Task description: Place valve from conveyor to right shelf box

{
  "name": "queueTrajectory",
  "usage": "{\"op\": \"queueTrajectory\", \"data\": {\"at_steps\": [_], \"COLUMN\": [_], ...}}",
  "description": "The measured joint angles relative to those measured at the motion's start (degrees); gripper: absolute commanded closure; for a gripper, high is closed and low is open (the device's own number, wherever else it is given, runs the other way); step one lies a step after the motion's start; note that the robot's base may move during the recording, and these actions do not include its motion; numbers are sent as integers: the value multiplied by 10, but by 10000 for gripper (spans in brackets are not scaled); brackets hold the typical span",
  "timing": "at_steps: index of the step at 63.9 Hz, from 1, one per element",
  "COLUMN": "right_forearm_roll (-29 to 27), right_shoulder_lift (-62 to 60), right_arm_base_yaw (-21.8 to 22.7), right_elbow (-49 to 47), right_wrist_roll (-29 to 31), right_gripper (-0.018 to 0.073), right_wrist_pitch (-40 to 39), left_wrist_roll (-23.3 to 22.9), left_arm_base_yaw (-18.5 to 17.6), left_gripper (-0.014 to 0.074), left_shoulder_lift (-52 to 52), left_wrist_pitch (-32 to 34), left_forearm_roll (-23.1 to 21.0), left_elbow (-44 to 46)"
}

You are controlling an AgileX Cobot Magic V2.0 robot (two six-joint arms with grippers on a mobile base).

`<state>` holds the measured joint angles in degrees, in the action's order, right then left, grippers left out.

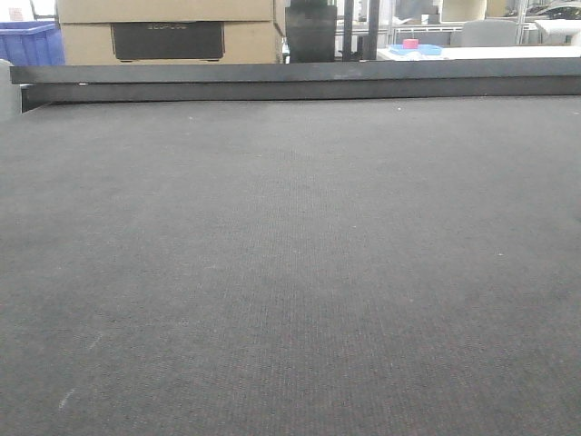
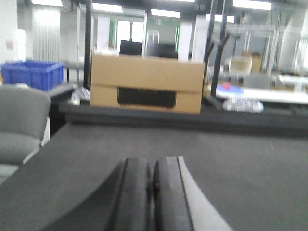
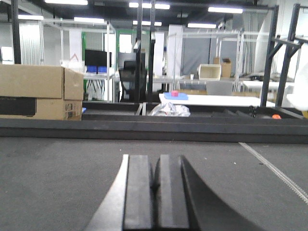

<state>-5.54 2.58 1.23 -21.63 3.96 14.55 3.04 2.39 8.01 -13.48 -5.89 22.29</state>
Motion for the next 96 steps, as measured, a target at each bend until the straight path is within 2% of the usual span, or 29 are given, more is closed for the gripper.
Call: {"op": "queueTrajectory", "data": {"at_steps": [9, 12, 16, 24, 33, 44, 56, 70, 96], "right_forearm_roll": [0, 0, 1, 16, 19, 23, 23, 23, 21], "right_shoulder_lift": [57, 75, 101, 151, 220, 346, 499, 655, 825], "right_arm_base_yaw": [0, 0, 0, 0, 0, -4, -8, -8, -11], "right_elbow": [-54, -64, -73, -76, -119, -219, -347, -460, -478], "right_wrist_roll": [0, 0, 0, 0, 0, 0, 0, 18, 29], "right_gripper": [106, -15, -10, -10, -10, -10, -10, -10, -10], "right_wrist_pitch": [28, 29, 30, 35, 78, 162, 293, 428, 444], "left_wrist_roll": [0, 0, 0, -16, -39, -43, -44, -45, -45], "left_arm_base_yaw": [0, 0, 0, -3, -13, -30, -44, -47, -47], "left_gripper": [97, 39, -11, 11, 17, 17, 17, 17, 17], "left_shoulder_lift": [86, 114, 149, 202, 233, 256, 265, 266, 266], "left_wrist_pitch": [-79, -97, -117, -150, -174, -192, -204, -207, -208], "left_forearm_roll": [13, 13, 13, 13, 13, 17, 18, 20, 20], "left_elbow": [82, 105, 129, 166, 196, 215, 216, 216, 216]}}
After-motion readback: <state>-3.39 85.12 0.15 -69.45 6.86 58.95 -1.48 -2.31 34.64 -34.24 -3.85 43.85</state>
